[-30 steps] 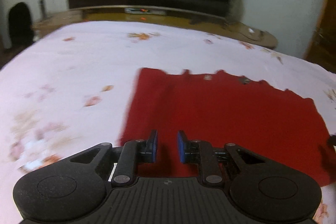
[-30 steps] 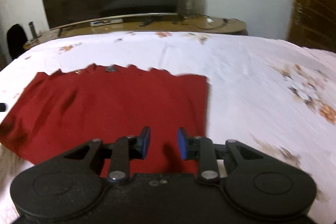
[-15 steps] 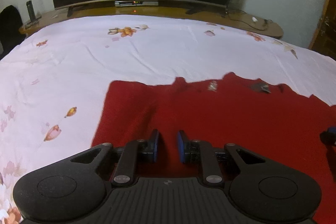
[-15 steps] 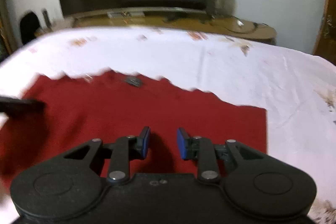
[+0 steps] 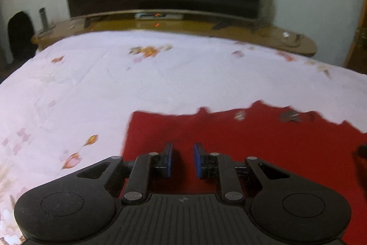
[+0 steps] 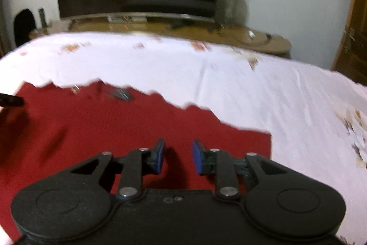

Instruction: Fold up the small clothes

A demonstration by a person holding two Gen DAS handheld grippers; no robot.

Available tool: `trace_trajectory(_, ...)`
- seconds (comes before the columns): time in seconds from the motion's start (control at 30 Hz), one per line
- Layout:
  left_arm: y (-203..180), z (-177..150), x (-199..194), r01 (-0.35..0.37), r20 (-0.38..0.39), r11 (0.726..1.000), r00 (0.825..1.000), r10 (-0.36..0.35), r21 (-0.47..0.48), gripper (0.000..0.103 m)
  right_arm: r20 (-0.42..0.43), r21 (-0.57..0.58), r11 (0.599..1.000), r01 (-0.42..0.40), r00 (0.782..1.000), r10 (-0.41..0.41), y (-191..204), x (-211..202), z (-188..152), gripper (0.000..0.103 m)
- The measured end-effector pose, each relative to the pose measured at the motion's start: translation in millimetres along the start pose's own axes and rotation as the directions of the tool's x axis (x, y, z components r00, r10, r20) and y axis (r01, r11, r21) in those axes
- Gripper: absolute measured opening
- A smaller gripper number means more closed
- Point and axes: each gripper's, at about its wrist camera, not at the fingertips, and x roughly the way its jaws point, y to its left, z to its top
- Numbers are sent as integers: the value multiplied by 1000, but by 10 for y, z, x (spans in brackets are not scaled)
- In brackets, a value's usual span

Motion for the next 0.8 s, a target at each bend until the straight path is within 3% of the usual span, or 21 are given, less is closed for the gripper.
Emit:
trace_trajectory(0.13, -140, -59, 154, 17, -53, 999, 998, -15, 32, 19, -11, -18, 1000, -4, 1000, 4, 77, 139, 86, 28)
trace_trajectory(0.23, -105, -88, 238, 3, -42, 999, 999, -2, 36, 19, -71, -20, 999, 39, 997, -41, -9, 319, 18, 27)
trace_trajectory(0.3, -65, -62, 254, 8, -49, 1000, 999, -7, 22, 19, -64, -3, 999, 43, 997, -43, -124, 358, -37, 26)
trace_trajectory(0.4, -5, -24, 296, 4, -62, 1000, 998, -4, -1, 19, -70, 16, 999, 46, 997, -45, -179, 369, -26, 26)
trace_trajectory(0.53, -70, -18, 271, -14, -67, 999, 998, 16, 35, 19, -75, 26, 998, 50, 996, -48, -144, 337, -18, 29)
trace_trajectory(0.67, -110, -33, 159, -19, -68, 998, 997, 23, 52, 21, -46, 70, 997, 22, 999, -19, -136, 109, 0, 33)
trace_trajectory(0.73, -125, -53, 90, -16, -69, 998, 997, 20, 57, 34, -20, 89, 996, 6, 1000, -4, -117, -36, -3, 42)
trace_trajectory(0.8, -144, -83, -6, -1, -56, 998, 998, 4, 62, 65, -5, 81, 997, -6, 1000, 6, -66, -153, -22, 45)
